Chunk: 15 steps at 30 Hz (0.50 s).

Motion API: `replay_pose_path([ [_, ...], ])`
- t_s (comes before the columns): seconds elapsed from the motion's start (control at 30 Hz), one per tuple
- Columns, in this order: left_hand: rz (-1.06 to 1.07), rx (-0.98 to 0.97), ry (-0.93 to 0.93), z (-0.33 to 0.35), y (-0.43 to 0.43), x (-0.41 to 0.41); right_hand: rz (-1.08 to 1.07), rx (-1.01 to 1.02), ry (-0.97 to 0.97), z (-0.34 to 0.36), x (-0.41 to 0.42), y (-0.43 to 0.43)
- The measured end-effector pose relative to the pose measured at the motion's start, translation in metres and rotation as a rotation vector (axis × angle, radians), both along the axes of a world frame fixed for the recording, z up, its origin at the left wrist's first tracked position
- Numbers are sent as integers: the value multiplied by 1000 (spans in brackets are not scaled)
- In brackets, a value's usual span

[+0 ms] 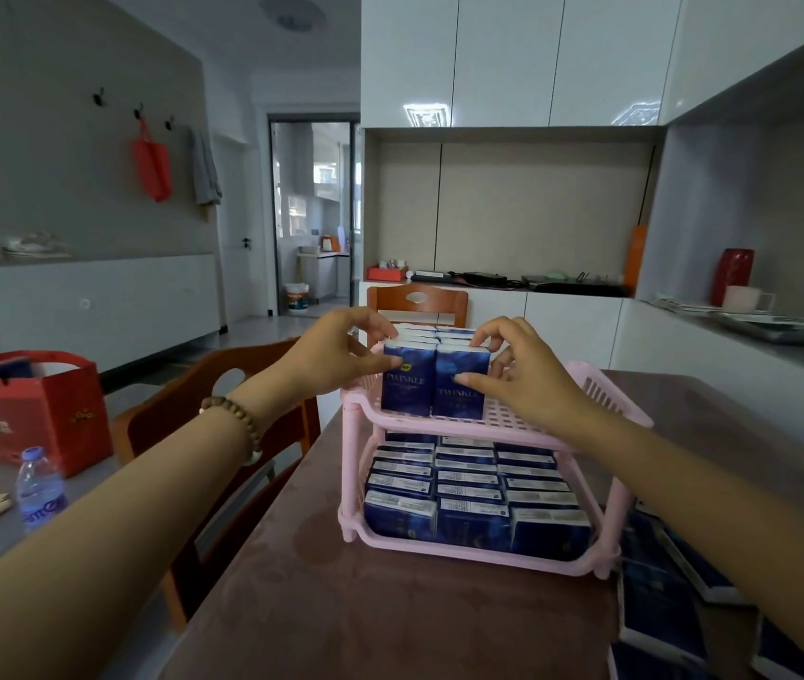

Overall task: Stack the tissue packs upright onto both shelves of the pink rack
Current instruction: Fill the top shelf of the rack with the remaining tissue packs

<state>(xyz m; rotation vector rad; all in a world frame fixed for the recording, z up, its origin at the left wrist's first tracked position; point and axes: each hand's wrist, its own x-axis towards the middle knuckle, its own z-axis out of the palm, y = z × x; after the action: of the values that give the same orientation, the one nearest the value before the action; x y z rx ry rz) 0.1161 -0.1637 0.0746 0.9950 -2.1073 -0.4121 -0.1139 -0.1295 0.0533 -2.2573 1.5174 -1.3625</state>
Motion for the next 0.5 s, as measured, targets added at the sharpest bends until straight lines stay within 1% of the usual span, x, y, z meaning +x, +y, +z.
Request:
replay_pose_path([
  [0.27, 94, -63, -26, -2, 4, -1, -8, -25, 31, 2, -2, 5],
  [0.4, 161, -166, -78, -5, 25, -6, 23, 11, 51, 6, -10, 24],
  [0.5, 117, -258, -115, -13, 59, -17, 72, -19, 96, 6, -18, 56],
])
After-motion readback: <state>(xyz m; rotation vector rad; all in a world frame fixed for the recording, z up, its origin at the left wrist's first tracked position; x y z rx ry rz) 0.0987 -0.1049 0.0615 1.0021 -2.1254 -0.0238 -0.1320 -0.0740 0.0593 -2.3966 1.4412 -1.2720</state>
